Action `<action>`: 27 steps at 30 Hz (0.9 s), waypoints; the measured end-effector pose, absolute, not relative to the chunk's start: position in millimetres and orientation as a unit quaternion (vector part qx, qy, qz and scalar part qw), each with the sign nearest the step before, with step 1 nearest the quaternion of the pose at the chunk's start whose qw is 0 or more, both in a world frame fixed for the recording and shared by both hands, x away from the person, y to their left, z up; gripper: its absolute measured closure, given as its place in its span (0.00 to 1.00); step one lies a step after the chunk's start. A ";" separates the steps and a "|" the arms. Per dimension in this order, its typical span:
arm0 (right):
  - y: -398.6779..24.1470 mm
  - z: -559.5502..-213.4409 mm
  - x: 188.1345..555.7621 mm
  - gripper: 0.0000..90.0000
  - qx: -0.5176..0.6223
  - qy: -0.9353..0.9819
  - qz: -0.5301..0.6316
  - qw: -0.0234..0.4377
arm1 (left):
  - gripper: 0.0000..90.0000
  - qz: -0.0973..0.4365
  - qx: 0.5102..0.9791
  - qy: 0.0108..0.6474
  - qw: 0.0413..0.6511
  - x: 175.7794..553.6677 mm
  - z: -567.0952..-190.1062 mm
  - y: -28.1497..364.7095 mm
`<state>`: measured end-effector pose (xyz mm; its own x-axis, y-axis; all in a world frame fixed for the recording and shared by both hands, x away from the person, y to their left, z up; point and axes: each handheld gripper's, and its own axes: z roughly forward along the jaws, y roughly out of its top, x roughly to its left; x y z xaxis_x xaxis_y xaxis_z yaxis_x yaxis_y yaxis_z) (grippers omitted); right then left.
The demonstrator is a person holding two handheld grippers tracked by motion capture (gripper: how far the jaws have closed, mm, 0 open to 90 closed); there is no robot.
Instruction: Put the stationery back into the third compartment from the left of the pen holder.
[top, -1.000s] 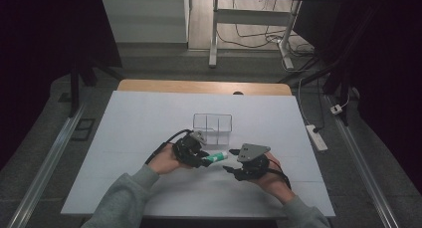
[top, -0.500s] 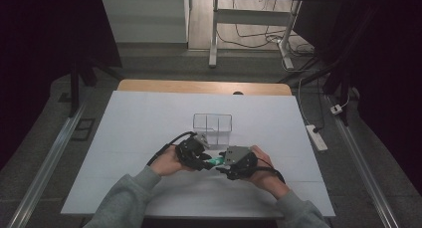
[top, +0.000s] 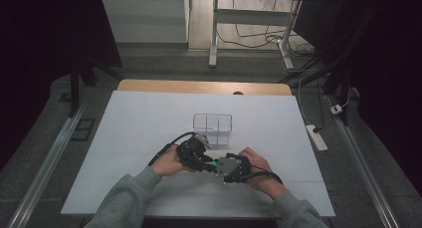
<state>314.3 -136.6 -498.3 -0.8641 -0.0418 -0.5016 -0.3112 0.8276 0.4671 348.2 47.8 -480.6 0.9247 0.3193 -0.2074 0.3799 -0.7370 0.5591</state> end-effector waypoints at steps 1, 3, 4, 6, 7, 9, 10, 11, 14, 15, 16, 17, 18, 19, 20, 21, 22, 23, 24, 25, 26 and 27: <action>-135.7 -499.0 313.0 0.72 -0.103 0.923 0.273 0.250 | 0.72 -0.048 0.931 0.188 0.309 348.0 -480.8 47.7; -134.7 -500.6 311.5 0.73 -0.114 0.920 0.272 0.260 | 0.72 -0.048 0.931 0.188 0.311 347.8 -480.8 48.2; -135.0 -499.9 311.2 0.73 -0.118 0.920 0.269 0.260 | 0.72 -0.049 0.930 0.187 0.312 347.8 -480.3 48.8; -136.0 -498.7 310.4 0.73 -0.122 0.916 0.273 0.266 | 0.72 -0.045 0.929 0.186 0.316 347.1 -478.5 50.1; -136.6 -498.1 310.4 0.73 -0.125 0.914 0.275 0.270 | 0.72 -0.044 0.928 0.187 0.319 347.0 -477.5 50.8; -137.4 -497.2 310.0 0.73 -0.123 0.912 0.282 0.273 | 0.71 -0.039 0.927 0.185 0.325 346.9 -475.8 52.4; -138.3 -496.2 311.0 0.73 -0.126 0.909 0.284 0.277 | 0.71 -0.033 0.926 0.185 0.329 346.5 -474.6 53.4; -138.9 -494.8 310.8 0.73 -0.118 0.911 0.284 0.276 | 0.70 -0.022 0.924 0.184 0.335 345.7 -473.5 54.4; -141.7 -492.3 313.9 0.73 -0.096 0.908 0.308 0.268 | 0.53 0.015 0.913 0.197 0.357 342.6 -469.5 58.9; -143.0 -491.2 315.2 0.73 -0.093 0.907 0.312 0.268 | 0.50 0.023 0.908 0.202 0.366 342.5 -467.2 62.0; -143.6 -490.3 314.8 0.73 -0.074 0.909 0.317 0.262 | 0.45 0.028 0.902 0.208 0.378 342.1 -465.1 65.7; -144.4 -489.1 315.1 0.73 -0.060 0.910 0.321 0.255 | 0.43 0.032 0.892 0.218 0.394 341.2 -462.9 69.7; -145.4 -488.9 316.4 0.73 -0.056 0.909 0.329 0.250 | 0.41 0.041 0.883 0.225 0.410 340.4 -460.4 74.3; -146.4 -488.4 317.8 0.73 -0.051 0.909 0.331 0.247 | 0.37 0.048 0.876 0.226 0.423 339.7 -457.7 79.8; -147.5 -487.5 318.2 0.73 -0.042 0.912 0.329 0.243 | 0.34 0.056 0.867 0.235 0.436 337.6 -455.5 84.9; -149.0 -486.9 320.5 0.73 -0.043 0.912 0.327 0.245 | 0.34 0.062 0.860 0.241 0.445 335.8 -453.4 89.9; -150.0 -487.3 322.4 0.73 -0.037 0.911 0.333 0.242 | 0.33 0.072 0.856 0.245 0.449 334.0 -451.6 94.9; -151.2 -487.6 324.2 0.73 -0.030 0.908 0.343 0.237 | 0.33 0.079 0.852 0.251 0.452 331.8 -450.3 99.3; -152.8 -486.8 325.6 0.73 -0.020 0.908 0.348 0.232 | 0.33 0.085 0.850 0.256 0.453 329.6 -449.7 103.8; -154.6 -486.1 327.2 0.73 -0.012 0.906 0.356 0.227 | 0.32 0.091 0.848 0.261 0.453 327.2 -449.7 107.8; -156.3 -484.9 329.3 0.73 -0.004 0.904 0.364 0.222 | 0.32 0.095 0.848 0.264 0.450 324.6 -450.3 111.2; -158.2 -483.8 330.4 0.73 0.010 0.902 0.374 0.216 | 0.32 0.103 0.848 0.266 0.447 321.8 -451.4 114.5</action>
